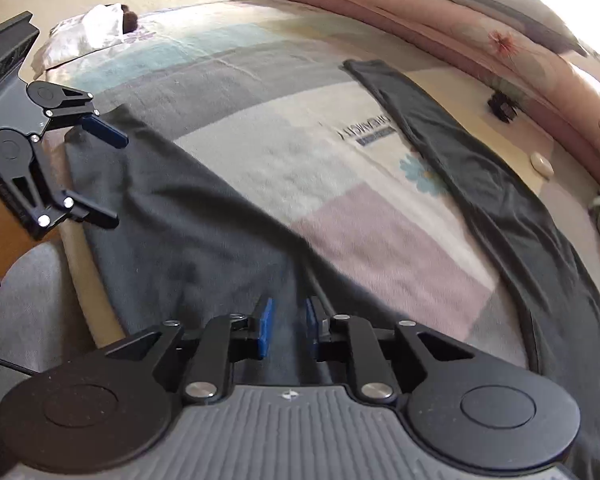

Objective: Fold clothes

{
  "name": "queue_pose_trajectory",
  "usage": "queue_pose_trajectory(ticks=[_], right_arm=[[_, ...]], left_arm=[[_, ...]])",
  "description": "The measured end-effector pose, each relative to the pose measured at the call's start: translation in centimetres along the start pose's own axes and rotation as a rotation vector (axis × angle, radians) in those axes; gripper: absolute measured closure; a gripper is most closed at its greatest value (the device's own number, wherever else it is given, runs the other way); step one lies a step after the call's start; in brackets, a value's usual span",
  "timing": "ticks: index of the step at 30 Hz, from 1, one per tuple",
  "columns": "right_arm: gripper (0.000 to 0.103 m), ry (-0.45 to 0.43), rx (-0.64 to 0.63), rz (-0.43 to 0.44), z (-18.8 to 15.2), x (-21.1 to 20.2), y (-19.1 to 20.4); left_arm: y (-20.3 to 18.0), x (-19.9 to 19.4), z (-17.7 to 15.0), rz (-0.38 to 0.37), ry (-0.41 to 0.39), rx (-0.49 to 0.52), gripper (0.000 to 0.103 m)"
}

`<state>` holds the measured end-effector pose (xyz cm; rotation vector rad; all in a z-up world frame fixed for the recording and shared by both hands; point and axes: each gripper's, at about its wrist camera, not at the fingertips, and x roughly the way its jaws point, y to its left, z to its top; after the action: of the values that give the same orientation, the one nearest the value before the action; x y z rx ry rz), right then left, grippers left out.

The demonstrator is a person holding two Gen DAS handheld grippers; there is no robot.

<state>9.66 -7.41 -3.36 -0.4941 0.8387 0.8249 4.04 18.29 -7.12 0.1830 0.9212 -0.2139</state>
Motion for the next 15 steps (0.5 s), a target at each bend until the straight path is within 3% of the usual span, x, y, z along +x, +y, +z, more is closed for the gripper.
queue_pose_trajectory(ticks=[3,5,8,11,15], right_arm=[[0.072,0.057,0.163,-0.013,-4.0,0.2,-0.9],[0.068,0.015,0.278,0.0,-6.5,-0.8,-1.3],[0.064,0.047,0.369,0.052,-7.9,-2.2,-1.8],[0.064,0.021,0.336,-0.033,-7.5,-3.0,-3.0],[0.064,-0.062,0.426,-0.154,-5.9,-2.3,-8.0]], left_arm=[[1.4,0.3,-1.7,-0.021,-0.006,-0.093,0.001],[1.7,-0.5,-2.8,0.004,0.011,-0.097,0.001],[2.0,-1.7,-3.9,-0.003,0.044,-0.117,0.001],[2.0,-2.4,-3.4,0.04,0.043,-0.09,0.002],[1.9,-2.4,-1.5,0.027,-0.019,-0.093,0.002]])
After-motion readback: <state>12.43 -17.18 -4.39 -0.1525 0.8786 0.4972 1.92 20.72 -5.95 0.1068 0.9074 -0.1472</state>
